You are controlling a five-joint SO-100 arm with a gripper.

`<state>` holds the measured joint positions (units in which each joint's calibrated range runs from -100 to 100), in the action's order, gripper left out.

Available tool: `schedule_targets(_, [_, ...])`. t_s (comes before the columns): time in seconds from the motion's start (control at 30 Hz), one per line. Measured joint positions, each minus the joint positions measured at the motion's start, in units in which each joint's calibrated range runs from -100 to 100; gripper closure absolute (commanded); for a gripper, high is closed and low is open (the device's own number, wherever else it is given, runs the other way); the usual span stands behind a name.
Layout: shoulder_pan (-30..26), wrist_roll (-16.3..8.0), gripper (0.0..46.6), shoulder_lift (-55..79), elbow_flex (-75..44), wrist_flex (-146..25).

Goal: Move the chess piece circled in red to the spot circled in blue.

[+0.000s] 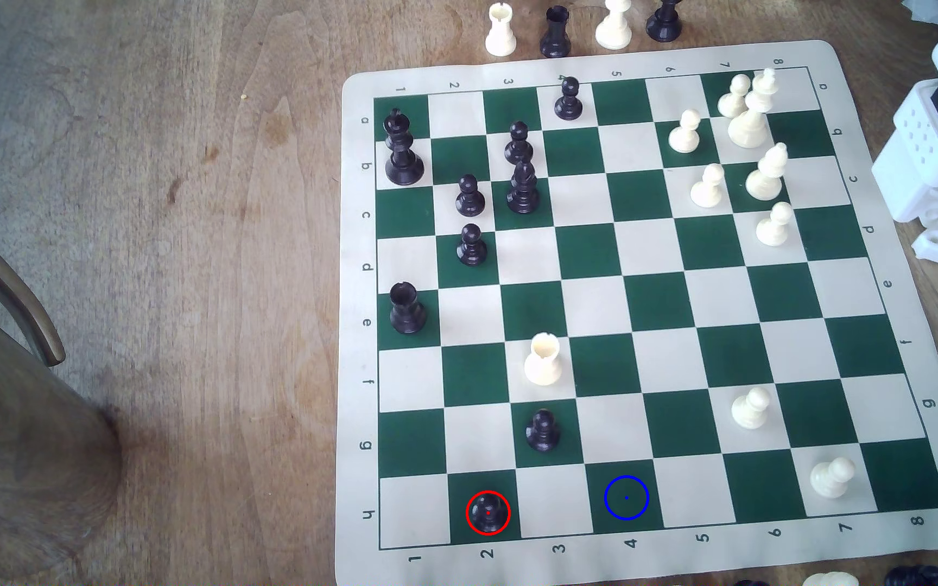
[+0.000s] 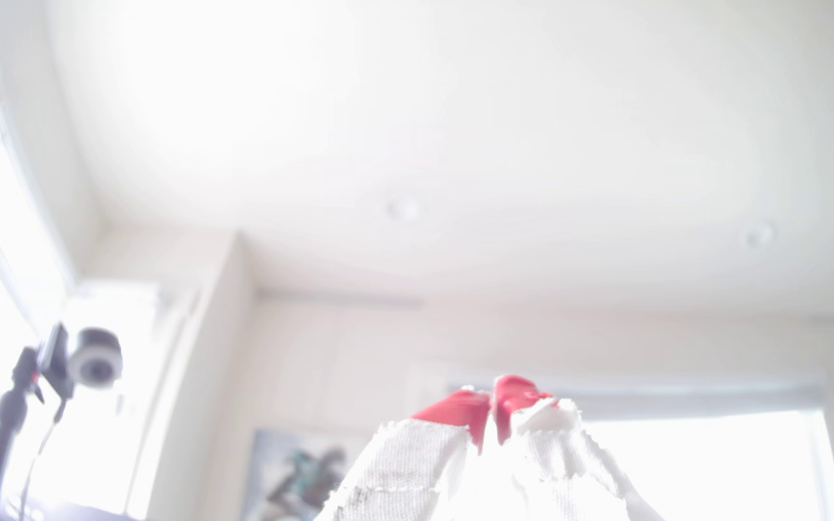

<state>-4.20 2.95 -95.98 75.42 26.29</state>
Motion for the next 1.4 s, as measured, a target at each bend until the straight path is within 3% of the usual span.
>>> schedule_targets(0.07, [0.6,0.0,43.9,0.0,-2.5,-4.8])
schedule_targets(0.27, [1.0,-0.1,45.4,0.1,-4.4,-16.4])
schedule_targets(0.4, [1.0,0.0,40.4,0.1,-7.7,-27.1])
schedule_targets(0.43, [1.1,0.0,36.2,0.5,-9.1,-29.6])
schedule_targets(0.73, [0.1,-3.3,28.7,21.4,-29.6,-64.3])
schedule_targets(1.03, [-6.7,-9.0,31.5,46.8,-46.6,-76.1])
schedule_targets(1.2, [-10.8,-14.6,30.3,68.1,-59.3,-76.5])
schedule_targets(1.4, [-15.9,-17.7,31.1,84.4,-69.0,-78.6])
